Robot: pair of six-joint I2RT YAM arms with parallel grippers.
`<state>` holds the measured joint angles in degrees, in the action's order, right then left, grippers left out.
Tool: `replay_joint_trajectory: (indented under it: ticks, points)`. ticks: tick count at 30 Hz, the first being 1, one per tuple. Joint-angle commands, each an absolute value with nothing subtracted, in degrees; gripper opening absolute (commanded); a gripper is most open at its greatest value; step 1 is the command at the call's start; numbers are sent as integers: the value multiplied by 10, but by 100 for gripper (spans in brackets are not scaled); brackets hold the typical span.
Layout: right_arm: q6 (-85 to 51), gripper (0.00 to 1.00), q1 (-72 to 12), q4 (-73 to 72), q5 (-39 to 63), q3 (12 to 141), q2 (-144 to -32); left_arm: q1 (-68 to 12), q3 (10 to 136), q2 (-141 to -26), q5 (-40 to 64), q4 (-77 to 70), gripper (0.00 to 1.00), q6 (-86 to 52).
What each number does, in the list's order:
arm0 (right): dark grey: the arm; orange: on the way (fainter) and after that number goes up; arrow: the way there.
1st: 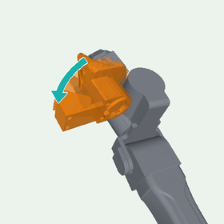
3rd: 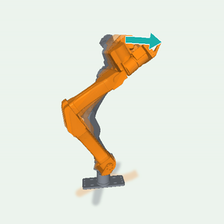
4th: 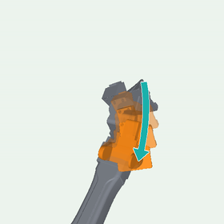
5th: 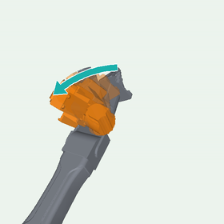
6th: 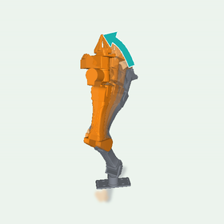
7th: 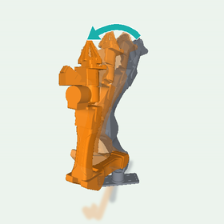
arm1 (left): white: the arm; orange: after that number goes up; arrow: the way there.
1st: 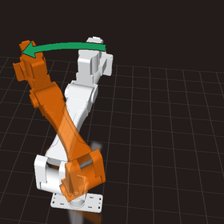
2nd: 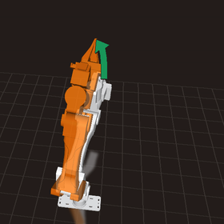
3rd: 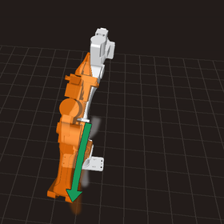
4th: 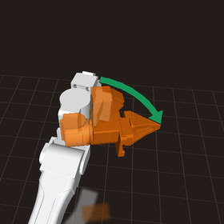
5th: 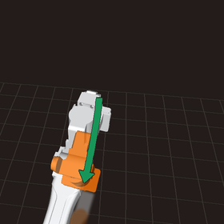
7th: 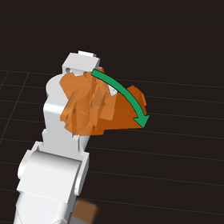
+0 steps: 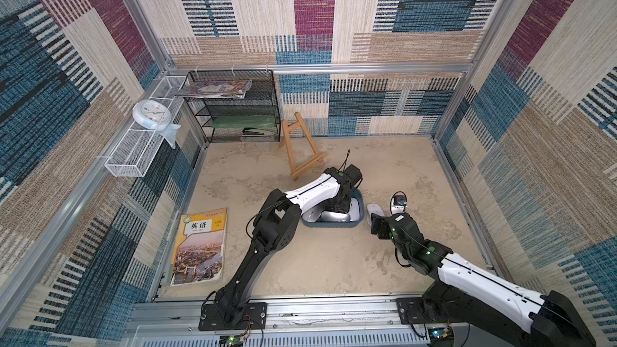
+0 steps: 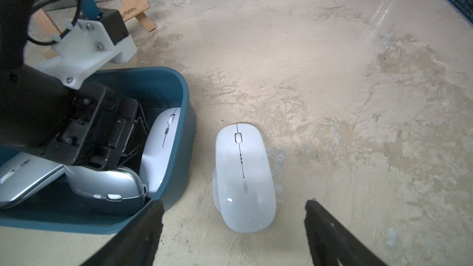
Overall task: Take out the mouse from the storage box
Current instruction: Pick up the mouse from the storage box.
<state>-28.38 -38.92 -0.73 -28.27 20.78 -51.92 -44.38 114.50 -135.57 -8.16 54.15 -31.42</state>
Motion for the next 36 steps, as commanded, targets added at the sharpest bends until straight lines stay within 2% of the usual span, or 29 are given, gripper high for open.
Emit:
replay_joint_trajectory:
  ticks: [1, 5, 14, 36]
  points:
    - [-279, 90, -389, -16, -285, 211, -519, -443, 1145, -1365, -48, 550, 79, -331]
    - [-279, 90, -389, -15, -284, 210, -519, -443, 1139, -1366, -54, 545, 78, -336]
    - [-277, 90, -389, -18, -282, 210, -520, -445, 1111, -1316, -64, 531, 64, -345]
    - [-273, 90, -389, -20, -276, 214, -531, -448, 1026, -1206, -58, 485, 60, -341]
